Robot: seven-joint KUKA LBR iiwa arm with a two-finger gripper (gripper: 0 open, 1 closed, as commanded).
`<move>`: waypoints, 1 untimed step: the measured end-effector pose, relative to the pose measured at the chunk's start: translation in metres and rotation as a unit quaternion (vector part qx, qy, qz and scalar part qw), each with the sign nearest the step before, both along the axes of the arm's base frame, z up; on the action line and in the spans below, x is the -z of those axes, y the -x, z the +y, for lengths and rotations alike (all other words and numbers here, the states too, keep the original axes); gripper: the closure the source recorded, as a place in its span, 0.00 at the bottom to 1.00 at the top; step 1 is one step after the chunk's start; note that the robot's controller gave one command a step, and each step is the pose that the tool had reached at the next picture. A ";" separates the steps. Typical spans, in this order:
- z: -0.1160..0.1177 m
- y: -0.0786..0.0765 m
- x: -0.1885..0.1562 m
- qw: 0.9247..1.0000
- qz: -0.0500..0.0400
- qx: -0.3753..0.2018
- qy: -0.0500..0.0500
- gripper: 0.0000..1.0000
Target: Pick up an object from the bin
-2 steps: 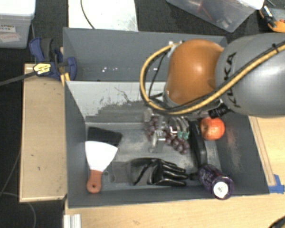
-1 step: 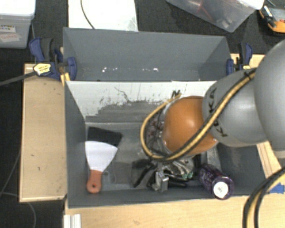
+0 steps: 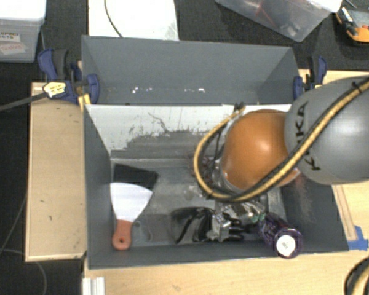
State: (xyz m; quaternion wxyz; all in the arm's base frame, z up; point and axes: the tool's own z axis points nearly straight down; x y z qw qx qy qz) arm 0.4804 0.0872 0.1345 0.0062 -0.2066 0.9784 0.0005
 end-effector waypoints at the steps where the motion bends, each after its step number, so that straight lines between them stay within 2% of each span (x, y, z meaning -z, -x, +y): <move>1: 0.003 -0.003 0.059 0.999 0.004 0.039 -0.001 0.00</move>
Offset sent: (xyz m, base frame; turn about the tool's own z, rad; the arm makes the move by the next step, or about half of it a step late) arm 0.0129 -0.0007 -0.0645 -0.0821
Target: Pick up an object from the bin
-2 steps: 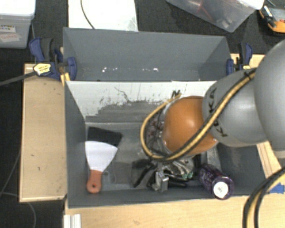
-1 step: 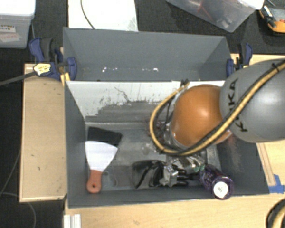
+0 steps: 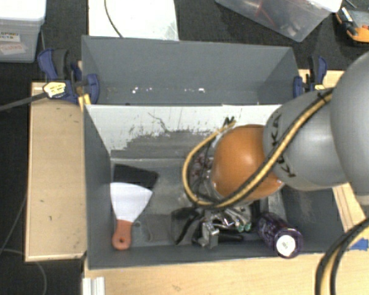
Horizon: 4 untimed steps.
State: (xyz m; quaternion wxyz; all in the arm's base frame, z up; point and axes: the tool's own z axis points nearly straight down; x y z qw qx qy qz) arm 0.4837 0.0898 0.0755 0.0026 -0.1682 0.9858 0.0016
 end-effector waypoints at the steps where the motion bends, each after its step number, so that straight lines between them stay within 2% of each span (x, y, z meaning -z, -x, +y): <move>1: -0.002 -0.008 0.004 0.998 -0.007 -0.065 0.000 0.00; 2: 0.000 -0.001 0.000 1.000 0.000 -0.004 0.000 1.00; 3: 0.000 -0.001 0.000 1.000 0.000 -0.003 0.000 1.00; 4: 0.000 0.000 -0.020 1.000 0.000 -0.002 -0.001 1.00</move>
Offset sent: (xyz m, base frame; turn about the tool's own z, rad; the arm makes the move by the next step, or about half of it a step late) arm 0.0005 -0.0001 -0.0003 -0.0090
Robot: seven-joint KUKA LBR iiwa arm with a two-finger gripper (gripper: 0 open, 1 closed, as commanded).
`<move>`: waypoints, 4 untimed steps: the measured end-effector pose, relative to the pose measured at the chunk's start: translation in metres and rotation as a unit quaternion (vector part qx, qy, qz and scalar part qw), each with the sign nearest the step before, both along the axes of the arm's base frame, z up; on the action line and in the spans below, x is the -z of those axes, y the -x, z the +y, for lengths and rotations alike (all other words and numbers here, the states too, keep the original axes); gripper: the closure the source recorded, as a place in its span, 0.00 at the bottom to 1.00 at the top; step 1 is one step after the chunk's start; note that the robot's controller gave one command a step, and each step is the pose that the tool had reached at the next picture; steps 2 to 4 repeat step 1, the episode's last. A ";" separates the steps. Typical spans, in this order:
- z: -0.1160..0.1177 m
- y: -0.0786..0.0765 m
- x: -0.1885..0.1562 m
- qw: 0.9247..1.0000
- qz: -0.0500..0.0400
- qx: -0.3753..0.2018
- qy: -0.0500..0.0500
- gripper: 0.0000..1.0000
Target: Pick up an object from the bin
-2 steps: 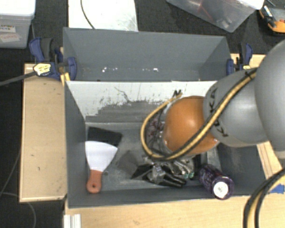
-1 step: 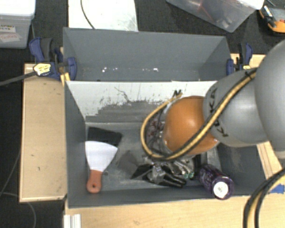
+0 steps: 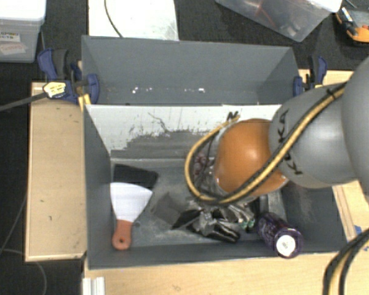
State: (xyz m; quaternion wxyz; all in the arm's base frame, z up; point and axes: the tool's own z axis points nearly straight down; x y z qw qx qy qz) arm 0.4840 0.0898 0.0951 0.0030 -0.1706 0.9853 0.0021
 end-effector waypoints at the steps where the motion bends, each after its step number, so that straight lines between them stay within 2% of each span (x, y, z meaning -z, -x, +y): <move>1: 0.000 0.000 -0.035 1.000 0.000 0.001 0.000 1.00; 4: 0.000 0.000 -0.035 1.000 0.000 0.001 0.000 1.00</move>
Offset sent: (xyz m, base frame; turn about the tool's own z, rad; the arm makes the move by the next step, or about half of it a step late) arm -0.0005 0.0000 0.0372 0.0005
